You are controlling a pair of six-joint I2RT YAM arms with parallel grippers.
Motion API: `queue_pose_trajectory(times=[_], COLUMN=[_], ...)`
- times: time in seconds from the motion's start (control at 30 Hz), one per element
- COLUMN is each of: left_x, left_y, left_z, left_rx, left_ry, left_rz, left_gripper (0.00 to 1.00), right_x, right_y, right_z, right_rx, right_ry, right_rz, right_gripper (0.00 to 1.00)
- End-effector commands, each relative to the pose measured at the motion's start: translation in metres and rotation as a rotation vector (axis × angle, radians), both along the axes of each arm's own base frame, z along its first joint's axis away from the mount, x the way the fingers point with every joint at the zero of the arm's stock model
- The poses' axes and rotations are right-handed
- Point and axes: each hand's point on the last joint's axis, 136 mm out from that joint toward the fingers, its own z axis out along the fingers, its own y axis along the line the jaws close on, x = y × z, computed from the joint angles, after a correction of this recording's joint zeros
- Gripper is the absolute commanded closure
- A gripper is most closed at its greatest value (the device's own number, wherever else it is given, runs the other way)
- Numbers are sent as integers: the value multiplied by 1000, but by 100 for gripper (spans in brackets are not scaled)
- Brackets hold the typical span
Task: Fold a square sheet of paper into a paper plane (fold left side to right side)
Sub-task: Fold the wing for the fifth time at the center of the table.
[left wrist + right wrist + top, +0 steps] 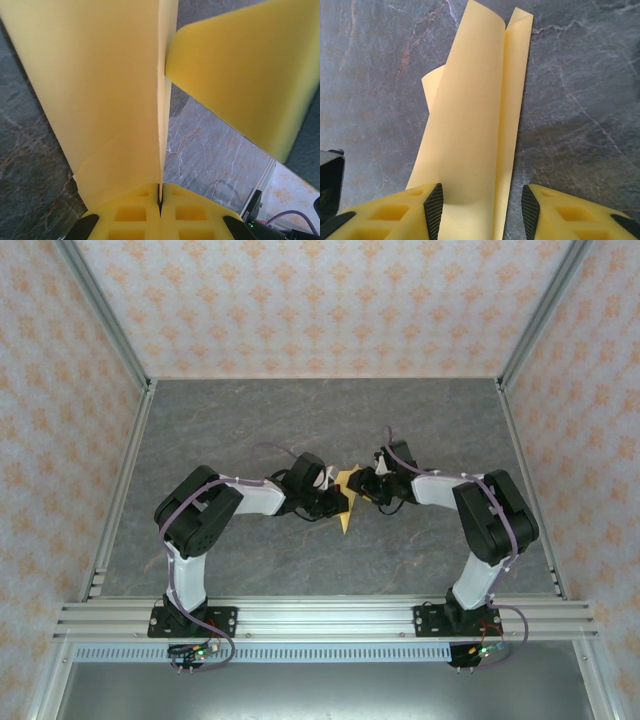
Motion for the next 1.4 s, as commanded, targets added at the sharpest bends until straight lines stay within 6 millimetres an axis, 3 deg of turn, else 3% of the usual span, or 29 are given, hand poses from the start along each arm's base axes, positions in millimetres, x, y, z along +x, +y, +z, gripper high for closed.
queue_pose_trajectory(times=[0.0, 0.47, 0.67, 0.7, 1.0, 1.2, 1.37], left_x=[2, 5, 5, 7, 8, 17, 30], left_y=[4, 4, 6, 5, 17, 42, 41], left_z=[-6, 3, 5, 18, 26, 30, 27], left_rx=[-5, -5, 2, -11, 4, 29, 5], left_ry=[11, -14, -24, -48, -62, -61, -29], left_rz=[14, 16, 14, 15, 34, 87, 91], left_gripper=[97, 84, 82, 81, 68, 63, 62], right_x=[7, -11, -12, -12, -13, -12, -12], right_y=[5, -14, -14, -15, -15, -14, -14], right_z=[0, -42, -46, -47, -49, -48, -48], right_rx=[-5, -195, -202, -203, -207, -209, -211], right_ry=[-1, 186, 200, 202, 207, 206, 204], right_rz=[-8, -15, -13, -14, -9, -6, -3], right_gripper=[52, 56, 56, 56, 56, 56, 56])
